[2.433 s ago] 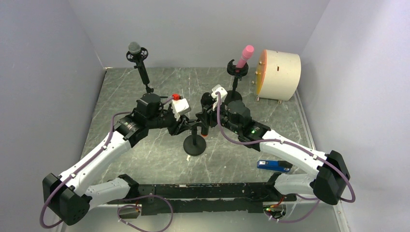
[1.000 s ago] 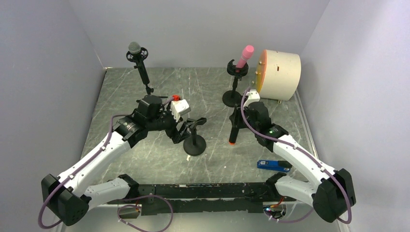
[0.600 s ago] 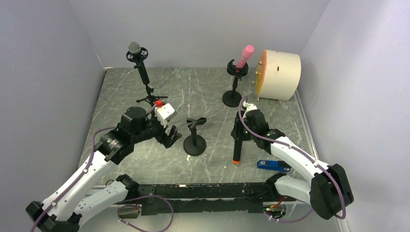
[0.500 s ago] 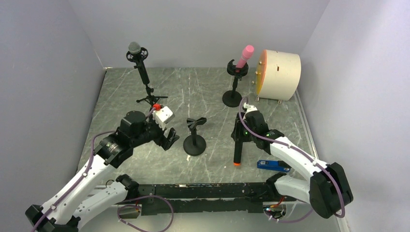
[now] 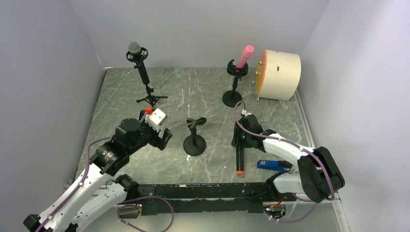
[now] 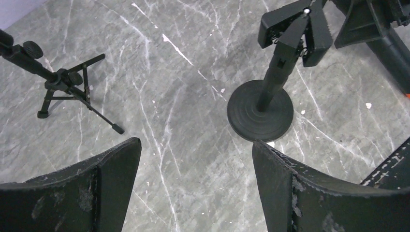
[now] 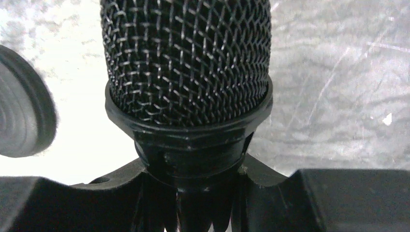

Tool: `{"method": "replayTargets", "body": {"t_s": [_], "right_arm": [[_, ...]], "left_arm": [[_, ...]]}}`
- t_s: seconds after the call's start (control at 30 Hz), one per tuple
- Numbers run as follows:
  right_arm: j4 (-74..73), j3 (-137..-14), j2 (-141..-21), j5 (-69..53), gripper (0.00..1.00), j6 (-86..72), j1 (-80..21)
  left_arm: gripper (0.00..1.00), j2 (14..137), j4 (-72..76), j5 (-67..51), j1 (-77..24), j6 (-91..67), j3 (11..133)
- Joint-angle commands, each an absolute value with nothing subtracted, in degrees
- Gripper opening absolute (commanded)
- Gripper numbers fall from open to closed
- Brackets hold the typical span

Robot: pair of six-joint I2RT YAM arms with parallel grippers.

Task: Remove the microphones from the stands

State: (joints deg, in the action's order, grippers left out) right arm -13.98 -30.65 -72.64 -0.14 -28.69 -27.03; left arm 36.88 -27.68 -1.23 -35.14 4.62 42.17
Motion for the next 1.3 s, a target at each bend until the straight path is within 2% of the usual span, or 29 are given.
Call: {"method": "replayTargets", "body": {"t_s": [0.0,0.13,0.3,0.5,0.7,0.8,1.0,1.1,1.2,1.27], "right_arm": [[-12.4,-31.8,-74.9,1.0,0.43,-28.6,-27.5],[-15.0,-33.0,-75.6,6.8,0.5,-29.3,-30.5],[-18.5,-35.9,-79.7,14.1,0.52,-30.4,-35.6],[-20.6,-38.1,-81.8,17.1,0.52,-31.7,-39.1],[-25.8,-40.4,-77.9,20.2,0.67,-33.4,-41.5],[-26.5,-39.9,-74.9,19.9,0.7,-33.5,-41.6],[-25.5,-36.4,-73.2,16.0,0.59,-35.1,-41.6],[-24.3,-35.5,-73.8,16.5,0.44,-35.2,-41.5],[-23.9,-37.4,-75.1,18.2,0.41,-33.6,-41.6],[-24.1,-39.6,-77.2,19.1,0.33,-32.3,-41.5]], "left_arm": [[0.89,37.3,-26.9,1.6,-35.3,3.3,42.7],[0.89,38.3,-27.8,2.9,-35.3,2.9,43.1],[0.89,38.5,-27.4,2.9,-35.2,2.6,42.8],[0.89,37.0,-28.7,5.8,-35.2,3.6,42.6],[0.89,35.6,-28.5,6.0,-35.2,3.6,42.0],[0.89,35.6,-28.7,6.2,-35.2,3.5,42.1],[0.89,35.7,-29.1,6.1,-35.2,3.1,42.3],[0.89,35.6,-29.4,5.9,-35.2,2.9,42.3],[0.89,35.7,-29.6,5.7,-35.2,2.9,42.3],[0.88,35.8,-29.7,5.7,-35.2,2.9,42.3]]}}
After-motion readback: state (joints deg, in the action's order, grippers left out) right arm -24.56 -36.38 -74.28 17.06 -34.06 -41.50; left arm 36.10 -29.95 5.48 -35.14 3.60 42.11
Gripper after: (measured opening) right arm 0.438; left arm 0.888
